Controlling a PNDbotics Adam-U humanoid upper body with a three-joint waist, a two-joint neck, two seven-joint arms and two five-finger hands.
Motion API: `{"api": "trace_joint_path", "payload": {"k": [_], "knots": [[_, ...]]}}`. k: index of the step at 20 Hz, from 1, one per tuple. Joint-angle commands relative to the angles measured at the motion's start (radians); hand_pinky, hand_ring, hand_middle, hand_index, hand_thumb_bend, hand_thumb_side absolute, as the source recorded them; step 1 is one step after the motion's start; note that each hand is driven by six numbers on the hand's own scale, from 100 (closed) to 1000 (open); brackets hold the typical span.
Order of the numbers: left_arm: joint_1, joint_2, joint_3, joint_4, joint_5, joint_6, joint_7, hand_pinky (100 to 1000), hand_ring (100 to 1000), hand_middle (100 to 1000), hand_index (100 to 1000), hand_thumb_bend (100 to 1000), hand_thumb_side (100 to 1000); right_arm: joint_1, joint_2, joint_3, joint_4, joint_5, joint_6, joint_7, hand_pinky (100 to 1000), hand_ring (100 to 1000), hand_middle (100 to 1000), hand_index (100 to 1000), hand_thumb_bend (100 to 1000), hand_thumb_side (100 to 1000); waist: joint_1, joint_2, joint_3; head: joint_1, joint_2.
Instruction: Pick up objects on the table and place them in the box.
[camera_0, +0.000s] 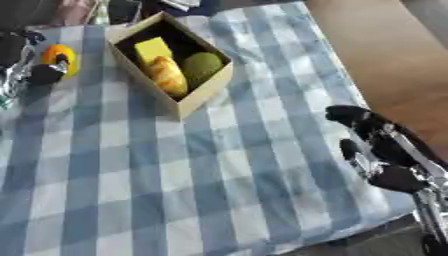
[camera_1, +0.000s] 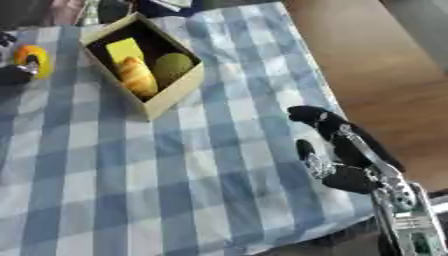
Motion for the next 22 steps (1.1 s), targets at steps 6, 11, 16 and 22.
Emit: {"api": "trace_joint_path", "payload": {"k": [6, 11, 16, 22], "knots": [[-0.008, 0.002, 0.000, 0.013, 0.018, -0.015, -0.049, 662, 582, 718, 838, 143, 482, -0.017, -0.015, 0.000, -0.006, -0.007, -0.007, 0.000, 1000, 911, 876, 909, 100, 364, -0.016, 0.002, 0.000, 0.055, -0.029], [-0.001, 0.000, 0.000, 0.000, 0.028, -0.032, -0.058, 611, 483, 561, 736, 100, 175, -0.016, -0.014, -0.001, -0.006, -0.006, -0.007, -0.001, 1000, 911, 875, 909, 100, 359, -0.017, 0.000, 0.003, 0.057, -0.030], [0.007, 0.016, -0.003, -0.070, 0.075, -0.030, -0.005, 572, 421, 478, 677, 100, 179, -0.015, -0.014, -0.003, -0.005, -0.004, -0.007, -0.005, 1000, 910, 874, 908, 100, 349, -0.018, -0.003, 0.012, 0.052, -0.027], [-0.004, 0.056, -0.042, -0.259, 0.117, -0.036, 0.004, 572, 412, 467, 671, 100, 179, -0.013, -0.015, -0.005, -0.007, -0.002, -0.006, -0.006, 1000, 910, 874, 908, 100, 348, -0.016, -0.009, 0.024, 0.051, -0.027]]}}
